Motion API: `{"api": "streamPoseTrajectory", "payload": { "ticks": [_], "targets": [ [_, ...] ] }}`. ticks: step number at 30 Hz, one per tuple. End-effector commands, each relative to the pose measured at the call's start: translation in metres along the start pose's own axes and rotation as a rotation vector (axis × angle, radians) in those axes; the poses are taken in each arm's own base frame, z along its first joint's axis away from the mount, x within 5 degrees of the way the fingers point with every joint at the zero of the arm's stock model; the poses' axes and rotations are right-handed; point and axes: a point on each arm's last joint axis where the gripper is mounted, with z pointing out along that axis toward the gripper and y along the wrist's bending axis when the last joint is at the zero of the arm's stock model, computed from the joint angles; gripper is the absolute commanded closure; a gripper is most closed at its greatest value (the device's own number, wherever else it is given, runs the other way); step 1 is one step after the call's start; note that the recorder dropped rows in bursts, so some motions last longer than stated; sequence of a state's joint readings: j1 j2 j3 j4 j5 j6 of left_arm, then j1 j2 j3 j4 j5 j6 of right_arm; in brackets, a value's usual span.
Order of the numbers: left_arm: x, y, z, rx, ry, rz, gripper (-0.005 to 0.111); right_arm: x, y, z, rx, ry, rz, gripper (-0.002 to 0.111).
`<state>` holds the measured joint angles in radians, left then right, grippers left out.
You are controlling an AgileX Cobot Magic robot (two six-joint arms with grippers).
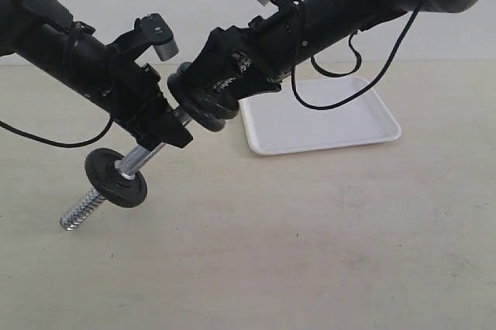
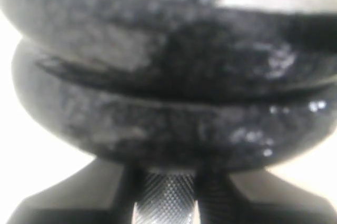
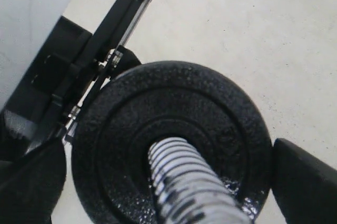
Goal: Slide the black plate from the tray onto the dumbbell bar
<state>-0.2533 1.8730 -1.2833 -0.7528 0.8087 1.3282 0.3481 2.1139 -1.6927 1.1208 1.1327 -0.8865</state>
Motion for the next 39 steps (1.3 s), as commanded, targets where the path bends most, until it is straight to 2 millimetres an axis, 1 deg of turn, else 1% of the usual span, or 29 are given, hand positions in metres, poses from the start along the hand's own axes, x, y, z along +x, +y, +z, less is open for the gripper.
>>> {"api": "streamPoseTrajectory", "payload": {
  "ticks": [1,4,11,19,25,30,31,34,39],
  "targets": [
    [-0.022,0.007,-0.013,-0.078,-0.155,-0.098,0.102,-0.006,0.024,-0.005,-0.109,-0.002,-0.016,0.007],
    [-0.020,0.008,-0.010,-0.073,-0.148,-0.103,0.102,-0.006,0.024,-0.005,-0.109,-0.003,-0.037,0.003],
    [-0.019,0.008,-0.008,-0.072,-0.144,-0.106,0.102,-0.006,0.023,-0.005,-0.106,-0.003,-0.054,0.003],
    [-0.019,0.008,-0.007,-0.067,-0.141,-0.105,0.102,0.001,0.018,-0.005,-0.051,0.064,-0.090,0.003],
    [-0.017,0.008,-0.007,-0.069,-0.121,-0.085,0.102,-0.002,0.020,-0.008,-0.048,0.058,-0.094,0.003],
    [-0.017,0.008,-0.007,-0.064,-0.120,-0.085,0.102,-0.012,0.017,-0.022,-0.024,0.017,-0.087,0.003],
    [-0.017,0.008,-0.007,-0.064,-0.120,-0.085,0.102,-0.016,0.014,-0.030,-0.012,-0.003,-0.079,0.003],
    [-0.017,0.008,-0.007,-0.067,-0.121,-0.085,0.102,-0.018,0.006,-0.042,0.007,-0.028,-0.057,0.003],
    [-0.017,0.009,-0.007,-0.078,-0.123,-0.086,0.102,-0.018,0.004,-0.045,0.012,-0.033,-0.056,0.003]
  ]
}}
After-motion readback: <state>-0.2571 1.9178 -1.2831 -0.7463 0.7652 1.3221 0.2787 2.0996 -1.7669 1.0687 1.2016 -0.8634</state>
